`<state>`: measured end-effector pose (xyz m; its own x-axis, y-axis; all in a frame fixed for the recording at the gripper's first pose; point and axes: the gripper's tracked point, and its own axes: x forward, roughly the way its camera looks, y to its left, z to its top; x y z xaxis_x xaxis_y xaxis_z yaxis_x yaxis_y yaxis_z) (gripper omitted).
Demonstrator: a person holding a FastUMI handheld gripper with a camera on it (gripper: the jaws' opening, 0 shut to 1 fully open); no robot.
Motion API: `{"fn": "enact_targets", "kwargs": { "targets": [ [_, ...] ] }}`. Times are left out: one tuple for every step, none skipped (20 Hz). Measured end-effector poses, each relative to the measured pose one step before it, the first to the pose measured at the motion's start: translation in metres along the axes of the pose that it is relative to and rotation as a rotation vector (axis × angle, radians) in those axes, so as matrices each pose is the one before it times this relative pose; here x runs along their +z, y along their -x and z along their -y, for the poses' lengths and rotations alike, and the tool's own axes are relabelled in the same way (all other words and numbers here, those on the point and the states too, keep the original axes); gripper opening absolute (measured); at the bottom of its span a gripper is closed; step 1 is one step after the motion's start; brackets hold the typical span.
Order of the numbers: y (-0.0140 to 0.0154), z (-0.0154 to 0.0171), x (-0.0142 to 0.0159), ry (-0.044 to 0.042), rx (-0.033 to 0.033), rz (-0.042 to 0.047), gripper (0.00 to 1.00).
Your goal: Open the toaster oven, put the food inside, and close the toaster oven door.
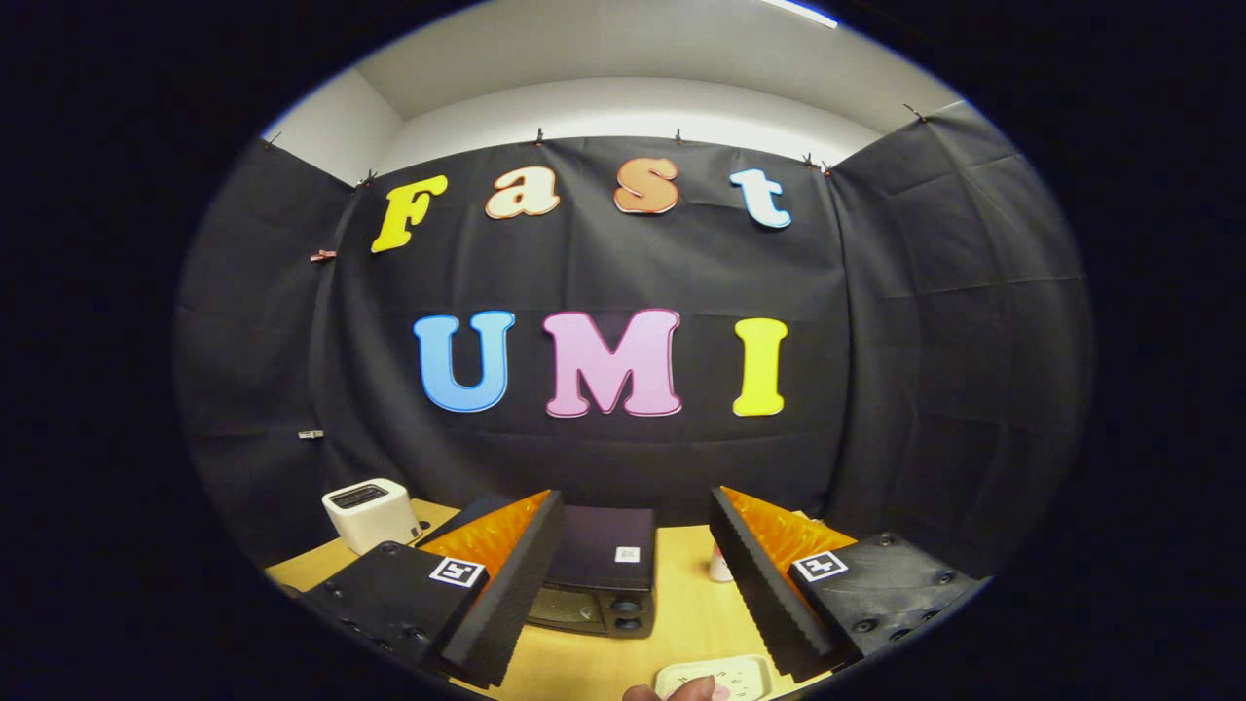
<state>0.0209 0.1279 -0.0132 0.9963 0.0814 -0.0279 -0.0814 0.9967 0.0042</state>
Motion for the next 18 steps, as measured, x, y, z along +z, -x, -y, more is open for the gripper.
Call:
{"fn": "enact_targets", "kwargs": {
  "targets": [
    [-0.00587, -0.01467, -0.00499, 0.0055, 0.00099, -0.01187, 0.99],
    [-0.0081, -0.01321, -0.00774, 0.0104, -0.00231, -0.01865, 0.99],
    [-0.00712, -0.01367, -0.00842, 0.00545, 0.00126, -0.02016, 0.99],
    [-0.00663, -0.01472, -0.01, -0.00379, 0.00765, -0.0275, 0.99],
    [-0.00705, -0.01485, -0.00985, -0.01437, 0.01242, -0.02575, 0.99],
    [-0.00879, -0.01226, -0.01102, -0.01323, 0.00371, -0.03009, 0.99],
    [-0.0093, -0.00976, -0.01179, -0.011, 0.00077, -0.03173, 0.99],
    [-0.00929, -0.00557, -0.01199, -0.00632, -0.00699, -0.03037, 0.99],
    [-0.01086, -0.00436, -0.01535, 0.00043, -0.01831, -0.04556, 0.98],
    [-0.00996, -0.00419, -0.01381, -0.00247, -0.01319, -0.0401, 0.98],
    [-0.00896, -0.00471, -0.0102, -0.00478, -0.00564, -0.03187, 0.98],
    [-0.00835, -0.00645, -0.00943, -0.00127, -0.00083, -0.03032, 0.98],
    [-0.00856, -0.00515, -0.00942, 0.00161, -0.00265, -0.03294, 0.98],
    [-0.00798, -0.00451, -0.0091, 0.00376, -0.00116, -0.02322, 0.98],
    [-0.00763, -0.00404, -0.00733, 0.00456, -0.00206, -0.02102, 0.98],
    [-0.00769, -0.00312, -0.00696, -0.00074, -0.00308, -0.02132, 0.98],
    [-0.00801, -0.00153, -0.00665, -0.00255, -0.00638, -0.02084, 0.98],
    [-0.00668, 0.00057, -0.00826, -0.001, -0.0076, -0.02179, 0.98]
  ]
}}
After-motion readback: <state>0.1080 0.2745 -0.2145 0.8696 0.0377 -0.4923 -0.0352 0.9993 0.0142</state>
